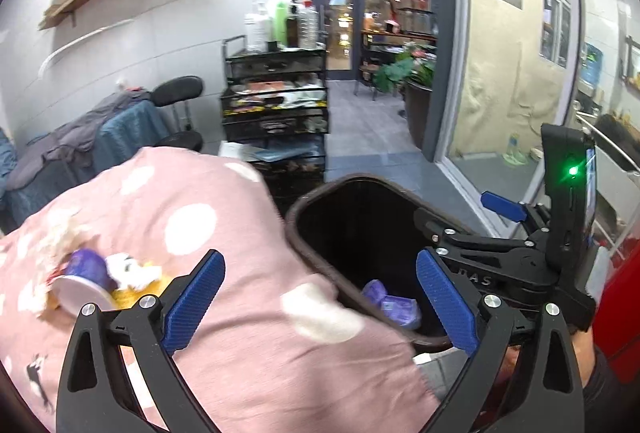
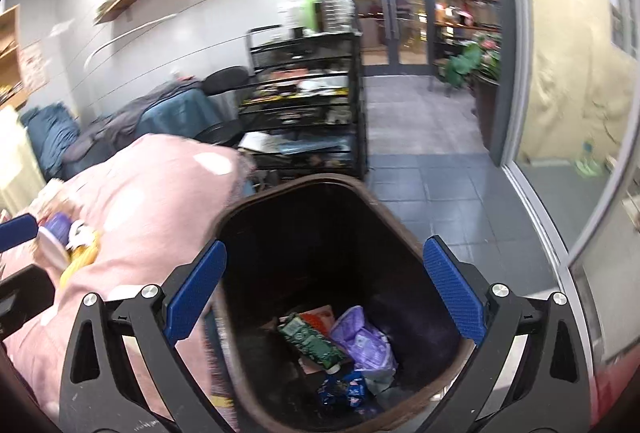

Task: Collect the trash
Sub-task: 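Move both tools back over the table toward the remaining trash, then grasp the crumpled cream paper with the left tool while the right tool grasps the yogurt cup rim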

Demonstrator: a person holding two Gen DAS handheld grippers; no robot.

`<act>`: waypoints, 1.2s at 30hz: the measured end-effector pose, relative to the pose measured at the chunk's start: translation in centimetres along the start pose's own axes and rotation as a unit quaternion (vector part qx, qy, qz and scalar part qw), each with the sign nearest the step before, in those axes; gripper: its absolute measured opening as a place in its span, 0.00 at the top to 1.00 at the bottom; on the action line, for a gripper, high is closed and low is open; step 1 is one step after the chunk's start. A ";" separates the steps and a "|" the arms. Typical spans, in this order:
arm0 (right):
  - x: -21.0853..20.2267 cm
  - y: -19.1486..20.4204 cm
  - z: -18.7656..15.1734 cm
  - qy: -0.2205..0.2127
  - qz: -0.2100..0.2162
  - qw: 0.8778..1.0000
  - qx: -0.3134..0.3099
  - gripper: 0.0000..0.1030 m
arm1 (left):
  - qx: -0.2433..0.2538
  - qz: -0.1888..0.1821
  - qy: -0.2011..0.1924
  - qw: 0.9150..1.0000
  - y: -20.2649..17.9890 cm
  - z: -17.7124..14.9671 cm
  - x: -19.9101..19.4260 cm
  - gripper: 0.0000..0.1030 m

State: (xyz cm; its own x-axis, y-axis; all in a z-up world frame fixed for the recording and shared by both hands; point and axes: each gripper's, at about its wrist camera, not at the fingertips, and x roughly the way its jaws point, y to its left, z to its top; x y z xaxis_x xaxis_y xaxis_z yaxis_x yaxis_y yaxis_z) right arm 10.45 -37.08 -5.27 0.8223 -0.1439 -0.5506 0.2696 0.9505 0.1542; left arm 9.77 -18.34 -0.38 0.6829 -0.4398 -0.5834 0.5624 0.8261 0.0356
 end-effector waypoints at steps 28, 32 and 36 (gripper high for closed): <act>1.8 20.9 0.7 0.072 0.245 0.956 -0.144 0.05 | -0.163 0.171 0.043 0.971 22.7 -7.5 -5.8 0.07; 2.5 24.6 0.2 0.086 0.252 0.946 -0.187 0.05 | -0.172 0.165 0.043 0.970 24.6 -6.1 -4.9 0.07; 2.8 26.3 0.0 0.091 0.252 0.943 -0.200 0.05 | -0.178 0.151 0.054 0.971 26.2 -4.3 -2.9 0.09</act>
State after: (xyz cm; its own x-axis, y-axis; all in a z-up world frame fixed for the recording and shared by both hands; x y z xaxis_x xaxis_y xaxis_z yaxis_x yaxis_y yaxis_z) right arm 19.89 -12.51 -2.74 0.6867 0.3687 -0.6266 -0.3725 0.9186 0.1323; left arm 20.54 6.06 -1.26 0.7282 -0.1341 -0.6722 0.1340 0.9896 -0.0523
